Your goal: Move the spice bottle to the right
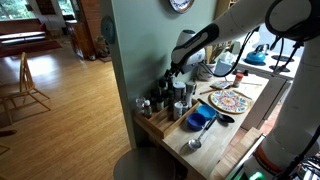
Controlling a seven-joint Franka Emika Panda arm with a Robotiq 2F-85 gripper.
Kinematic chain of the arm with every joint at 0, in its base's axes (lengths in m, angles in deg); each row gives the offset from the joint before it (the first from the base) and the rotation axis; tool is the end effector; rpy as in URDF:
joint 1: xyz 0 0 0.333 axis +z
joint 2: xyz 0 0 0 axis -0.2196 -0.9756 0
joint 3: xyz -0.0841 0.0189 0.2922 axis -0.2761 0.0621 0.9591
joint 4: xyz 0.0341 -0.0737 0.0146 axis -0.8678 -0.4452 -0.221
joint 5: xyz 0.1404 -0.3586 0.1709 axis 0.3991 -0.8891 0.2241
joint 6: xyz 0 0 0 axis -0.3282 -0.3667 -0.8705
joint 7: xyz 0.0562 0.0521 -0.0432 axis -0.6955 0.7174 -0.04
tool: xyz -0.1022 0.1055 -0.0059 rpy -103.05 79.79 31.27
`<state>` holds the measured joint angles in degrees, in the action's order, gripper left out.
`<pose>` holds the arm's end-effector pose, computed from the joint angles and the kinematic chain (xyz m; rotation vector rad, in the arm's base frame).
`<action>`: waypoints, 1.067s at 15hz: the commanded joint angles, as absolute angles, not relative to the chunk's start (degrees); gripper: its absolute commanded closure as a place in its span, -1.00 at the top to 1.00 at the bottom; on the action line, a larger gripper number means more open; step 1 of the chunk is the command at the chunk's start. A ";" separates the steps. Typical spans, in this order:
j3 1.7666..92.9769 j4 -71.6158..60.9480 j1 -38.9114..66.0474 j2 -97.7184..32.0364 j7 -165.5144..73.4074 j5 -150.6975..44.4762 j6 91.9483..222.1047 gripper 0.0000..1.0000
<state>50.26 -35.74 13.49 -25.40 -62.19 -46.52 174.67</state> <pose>0.6254 -0.0035 0.2997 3.0830 0.2261 0.5587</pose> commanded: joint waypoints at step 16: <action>51.44 -33.46 11.97 -24.86 -63.09 -48.28 173.42 -0.23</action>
